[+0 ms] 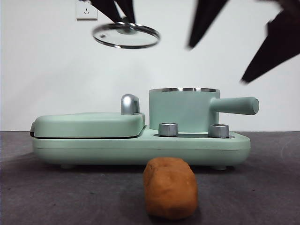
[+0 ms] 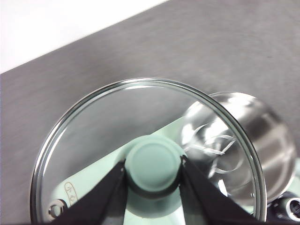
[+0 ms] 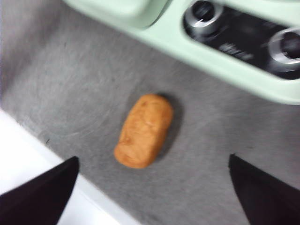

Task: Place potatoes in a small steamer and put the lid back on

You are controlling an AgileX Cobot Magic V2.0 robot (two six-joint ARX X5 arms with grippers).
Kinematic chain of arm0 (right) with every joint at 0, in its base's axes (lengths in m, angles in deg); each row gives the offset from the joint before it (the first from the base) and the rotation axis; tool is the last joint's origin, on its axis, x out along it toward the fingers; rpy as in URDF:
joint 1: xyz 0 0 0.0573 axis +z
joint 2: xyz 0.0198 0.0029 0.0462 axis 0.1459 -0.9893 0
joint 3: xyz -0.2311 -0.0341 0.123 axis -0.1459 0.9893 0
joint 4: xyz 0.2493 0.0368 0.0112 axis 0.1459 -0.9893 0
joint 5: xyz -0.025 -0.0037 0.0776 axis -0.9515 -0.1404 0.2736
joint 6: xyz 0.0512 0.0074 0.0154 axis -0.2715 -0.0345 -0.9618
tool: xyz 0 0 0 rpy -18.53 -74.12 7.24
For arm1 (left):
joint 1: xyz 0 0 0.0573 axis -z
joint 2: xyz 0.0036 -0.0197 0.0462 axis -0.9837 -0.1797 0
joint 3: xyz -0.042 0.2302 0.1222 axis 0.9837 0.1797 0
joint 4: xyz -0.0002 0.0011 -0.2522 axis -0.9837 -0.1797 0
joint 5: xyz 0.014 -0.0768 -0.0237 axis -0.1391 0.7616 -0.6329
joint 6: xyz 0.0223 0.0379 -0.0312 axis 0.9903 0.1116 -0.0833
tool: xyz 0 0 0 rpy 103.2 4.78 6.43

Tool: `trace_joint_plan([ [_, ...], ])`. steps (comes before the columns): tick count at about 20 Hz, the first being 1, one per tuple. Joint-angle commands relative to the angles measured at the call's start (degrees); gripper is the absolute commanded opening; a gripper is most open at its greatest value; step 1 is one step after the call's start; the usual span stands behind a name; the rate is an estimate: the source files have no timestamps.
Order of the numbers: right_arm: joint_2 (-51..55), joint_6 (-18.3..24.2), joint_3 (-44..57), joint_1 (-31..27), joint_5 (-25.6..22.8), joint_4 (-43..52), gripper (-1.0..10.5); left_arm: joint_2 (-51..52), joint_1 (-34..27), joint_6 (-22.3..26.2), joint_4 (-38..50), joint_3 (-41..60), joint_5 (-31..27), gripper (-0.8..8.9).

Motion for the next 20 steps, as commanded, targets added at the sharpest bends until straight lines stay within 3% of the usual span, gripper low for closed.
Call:
trace_joint_plan([
  [1, -5.66, -3.04, -1.09, 2.71, -0.72, 3.54, 5.5, 1.44, -1.14, -0.15, -0.13, -2.29, -0.07, 0.09],
  [8, -22.43, -10.03, -1.09, 5.38, -0.70, 10.62, 5.5, 4.57, -3.45, -0.17, -1.64, -2.29, -0.07, 0.09],
  [11, -26.75, -10.08, -1.09, 6.05, -0.37, 12.22, 5.4, 4.57, -3.43, -0.17, -1.97, -2.25, -0.07, 0.09],
  [16, -29.18, -10.01, -1.09, 6.69, 0.26, 12.11, 2.7, 4.57, -3.43, -0.17, -1.99, -2.21, -0.07, 0.09],
  [20, -29.20, -10.01, -1.16, 6.80, 0.37, 12.07, 1.8, 4.57, -3.45, -0.15, -2.21, -2.21, -0.07, 0.09],
])
